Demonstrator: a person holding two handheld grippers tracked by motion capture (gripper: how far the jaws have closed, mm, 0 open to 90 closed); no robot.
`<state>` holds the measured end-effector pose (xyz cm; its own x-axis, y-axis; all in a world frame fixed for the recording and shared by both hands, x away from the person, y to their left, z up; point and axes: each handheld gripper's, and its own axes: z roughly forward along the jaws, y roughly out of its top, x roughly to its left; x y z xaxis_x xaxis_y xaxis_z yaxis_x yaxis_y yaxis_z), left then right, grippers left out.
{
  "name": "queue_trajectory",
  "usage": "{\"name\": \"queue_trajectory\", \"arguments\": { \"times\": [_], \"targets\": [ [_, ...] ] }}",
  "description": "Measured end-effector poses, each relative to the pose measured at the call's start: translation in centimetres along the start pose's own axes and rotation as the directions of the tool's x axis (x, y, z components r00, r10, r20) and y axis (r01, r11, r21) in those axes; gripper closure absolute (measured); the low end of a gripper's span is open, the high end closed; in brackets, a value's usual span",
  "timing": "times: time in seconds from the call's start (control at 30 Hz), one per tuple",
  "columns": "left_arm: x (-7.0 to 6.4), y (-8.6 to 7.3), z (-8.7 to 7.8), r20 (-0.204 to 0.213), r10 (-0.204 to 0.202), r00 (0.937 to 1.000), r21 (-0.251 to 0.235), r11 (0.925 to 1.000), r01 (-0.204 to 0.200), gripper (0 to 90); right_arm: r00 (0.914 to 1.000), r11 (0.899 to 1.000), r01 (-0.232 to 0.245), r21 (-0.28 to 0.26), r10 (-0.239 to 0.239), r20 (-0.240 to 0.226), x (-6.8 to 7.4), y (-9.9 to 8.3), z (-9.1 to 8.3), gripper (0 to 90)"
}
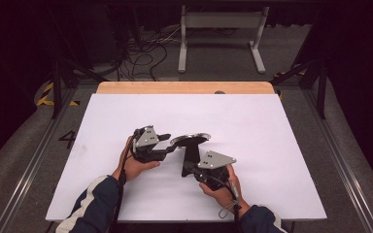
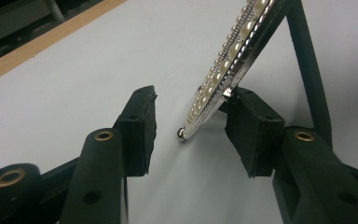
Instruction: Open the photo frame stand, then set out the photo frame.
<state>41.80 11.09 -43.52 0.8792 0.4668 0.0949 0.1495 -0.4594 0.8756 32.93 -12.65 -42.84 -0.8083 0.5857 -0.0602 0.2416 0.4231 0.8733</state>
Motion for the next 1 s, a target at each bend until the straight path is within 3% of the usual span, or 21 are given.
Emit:
{"name": "queue_trajectory", "arguments": {
  "times": [0.07, 0.2, 0.43, 0.5, 0.67, 1.0],
  "targets": [
    [0.1, -0.2, 0.4, 0.027, 0.000, 0.9996, -0.003, 1.0000, 0.000, 57.4, 1.0000, 1.000, 0.005, 0.004, -0.005, 0.001, 0.5, 0.0, 0.5, 90.0],
    [0.2, -0.3, 0.8, 0.024, 0.009, 0.9997, 0.005, 0.9999, -0.009, 59.9, 0.9998, 1.000, 0.011, 0.000, -0.011, 0.014, 0.9, 0.1, 1.3, 90.0],
    [-0.4, 0.1, 1.1, 0.044, 0.025, 0.9987, -0.003, 0.9997, -0.025, 68.8, 0.9983, 0.999, -0.001, 0.047, -0.002, 0.059, 1.4, -0.3, 2.8, 90.0],
    [-0.5, 0.2, 1.3, 0.035, 0.038, 0.9987, 0.001, 0.9993, -0.038, 69.3, 0.9973, 0.998, 0.011, 0.055, -0.015, 0.072, 1.7, -0.3, 3.2, 90.0],
    [-0.6, 0.3, 1.8, 0.029, 0.026, 0.9992, -0.003, 0.9997, -0.026, 64.4, 0.9923, 0.996, 0.034, 0.081, -0.043, 0.116, 2.2, -0.4, 3.8, 90.0],
    [-1.0, 0.5, 1.9, 0.006, 0.058, 0.9983, 0.024, 0.9980, -0.059, 70.8, 0.9876, 0.992, 0.053, 0.110, -0.069, 0.142, 2.6, -0.5, 3.8, 90.0]
  ]
}}
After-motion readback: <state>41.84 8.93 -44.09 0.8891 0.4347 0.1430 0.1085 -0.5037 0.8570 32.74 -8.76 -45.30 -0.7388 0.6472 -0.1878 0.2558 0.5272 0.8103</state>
